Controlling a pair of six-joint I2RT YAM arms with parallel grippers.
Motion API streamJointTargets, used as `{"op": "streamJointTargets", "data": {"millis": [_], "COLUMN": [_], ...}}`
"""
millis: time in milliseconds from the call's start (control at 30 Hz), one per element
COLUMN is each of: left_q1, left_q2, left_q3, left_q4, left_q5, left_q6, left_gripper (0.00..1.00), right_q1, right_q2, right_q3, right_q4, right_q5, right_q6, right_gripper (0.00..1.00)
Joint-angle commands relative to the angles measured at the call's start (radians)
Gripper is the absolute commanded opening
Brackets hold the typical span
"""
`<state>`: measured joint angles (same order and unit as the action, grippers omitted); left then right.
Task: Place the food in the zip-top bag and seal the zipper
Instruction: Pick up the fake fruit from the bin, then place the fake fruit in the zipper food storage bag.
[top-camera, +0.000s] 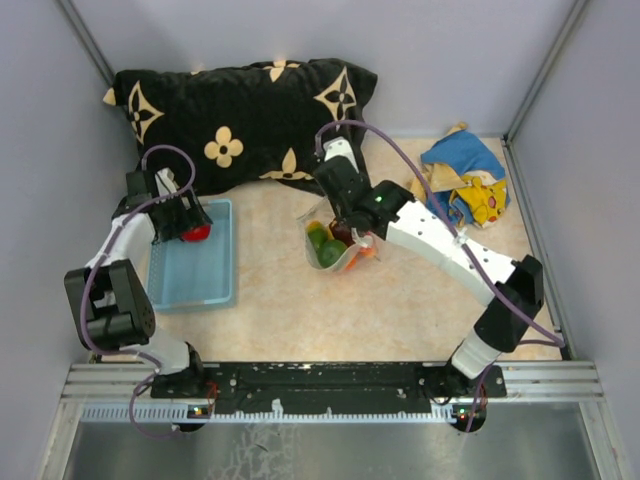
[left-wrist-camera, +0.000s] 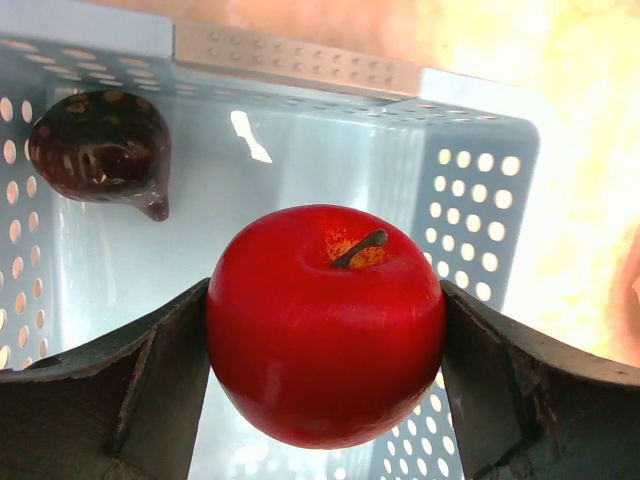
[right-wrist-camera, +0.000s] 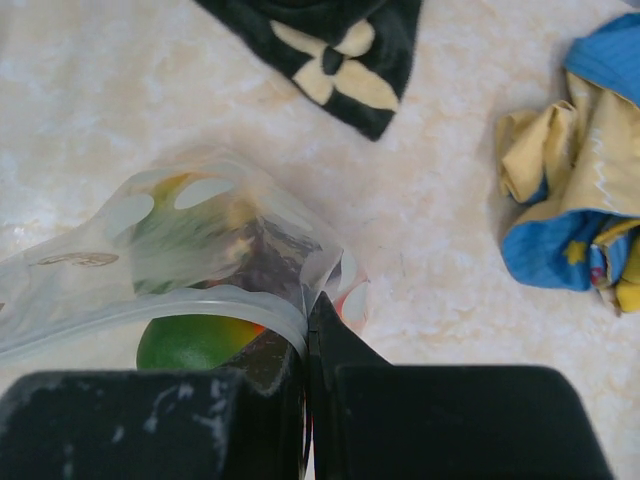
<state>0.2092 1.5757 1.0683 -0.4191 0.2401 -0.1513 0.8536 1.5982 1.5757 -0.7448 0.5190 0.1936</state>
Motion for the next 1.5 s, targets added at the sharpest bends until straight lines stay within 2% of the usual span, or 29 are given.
{"op": "streamJointTargets", "data": {"millis": [0,200,333,633,833,1133,1467], "left_q1": [-0.003,-0.023,-0.051,-0.159,-0.311,-0.484,-0.636], "left_q2": [-0.076,-0.175,-0.234,-0.369,-0.49,-0.611,-0.602], "left_q3": [-0.018,-0.051,-0.063,-0.095,-0.182,-0.305,-0.352], "left_q4": [0.021,0.039,0.046,0.061,0.128,0.306,0.537], "left_q5": [0.082,0.118,0.127,0.144,0.133,0.13,0.08], "left_q6": [-0.005,-0.008,-0.009,-0.037,-0.123,-0.295,-0.345], "left_gripper": [0.59,0.59,0.59,0.59,0.58,0.56,0.55], "right_q1": [-0.03,-0.058,-0.071,-0.071,-0.071,-0.071,-0.07], "right_q2": [0.013,0.045,0.101,0.145,0.14,0.126,0.107], "right_q3": [0.115,0.193,0.217,0.193,0.189,0.193,0.171], "right_q4": [-0.103,-0.276,-0.341,-0.296,-0.24,-0.203,-0.151], "right_q5": [0.162,0.29,0.307,0.134,0.022,-0.059,-0.142], "right_q6": [0.112,0.226,0.269,0.279,0.271,0.256,0.244], "right_gripper": [0.0,0.0,0.0,0.0,0.0,0.0,0.0]}}
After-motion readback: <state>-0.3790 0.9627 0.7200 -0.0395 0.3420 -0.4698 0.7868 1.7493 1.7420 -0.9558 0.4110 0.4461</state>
